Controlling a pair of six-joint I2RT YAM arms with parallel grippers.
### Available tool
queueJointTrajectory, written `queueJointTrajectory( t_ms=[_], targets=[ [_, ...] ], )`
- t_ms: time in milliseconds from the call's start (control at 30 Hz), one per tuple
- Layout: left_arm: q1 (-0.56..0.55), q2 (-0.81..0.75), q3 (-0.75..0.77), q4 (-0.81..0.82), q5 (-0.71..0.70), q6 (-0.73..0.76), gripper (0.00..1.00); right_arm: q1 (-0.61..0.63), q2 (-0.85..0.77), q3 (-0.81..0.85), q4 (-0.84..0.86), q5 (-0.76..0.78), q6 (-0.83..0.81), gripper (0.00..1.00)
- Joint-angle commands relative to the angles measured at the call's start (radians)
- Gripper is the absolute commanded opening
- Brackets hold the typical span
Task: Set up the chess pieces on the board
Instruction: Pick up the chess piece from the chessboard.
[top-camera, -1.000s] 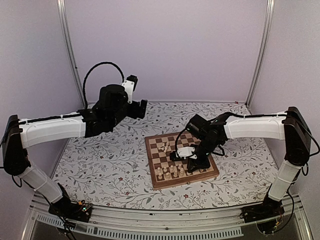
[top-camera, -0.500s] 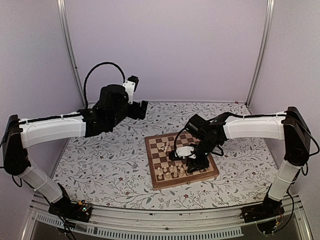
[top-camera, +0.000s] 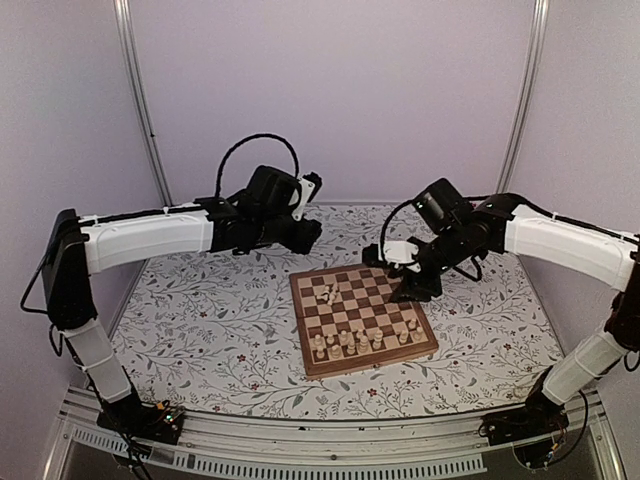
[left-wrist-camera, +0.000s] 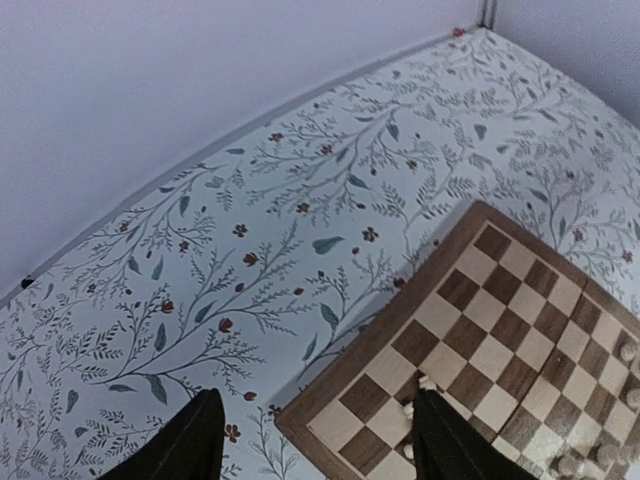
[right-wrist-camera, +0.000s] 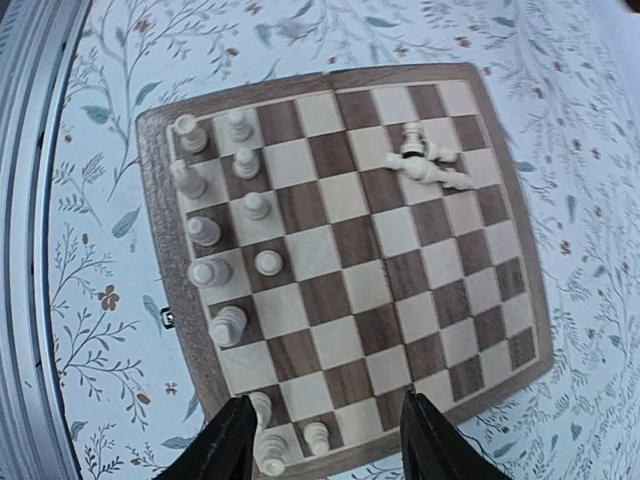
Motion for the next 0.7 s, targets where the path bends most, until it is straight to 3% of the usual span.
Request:
queueJointTrajectory(
  t_ms=[0,100,267,433,667],
  targets=[
    [0.002,0.075,0.065,-0.264,0.28,-0.027,0.6,-0.145,-0.135,-0.01,0.148,-0.03,0.04,0.61],
    [0.004,0.095,0.034,-0.262,0.362,-0.026,0.52,-0.252,-0.156,-0.04,0.215,-0.141,0.108,0.66],
    [-0.005,0.175,0.083,-0.257,0.452,-0.068,0.4,-0.287,-0.079,-0.025,0.243,-0.164,0.149,0.58],
    [-0.046,0.272,0.179,-0.336,0.412,-0.095,0.27,-0.298,-0.048,-0.06,0.302,-0.168,0.185,0.54],
    [-0.057,0.326,0.209,-0.378,0.422,-0.116,0.24,-0.297,-0.045,-0.153,0.375,-0.174,0.19,0.52]
  ],
)
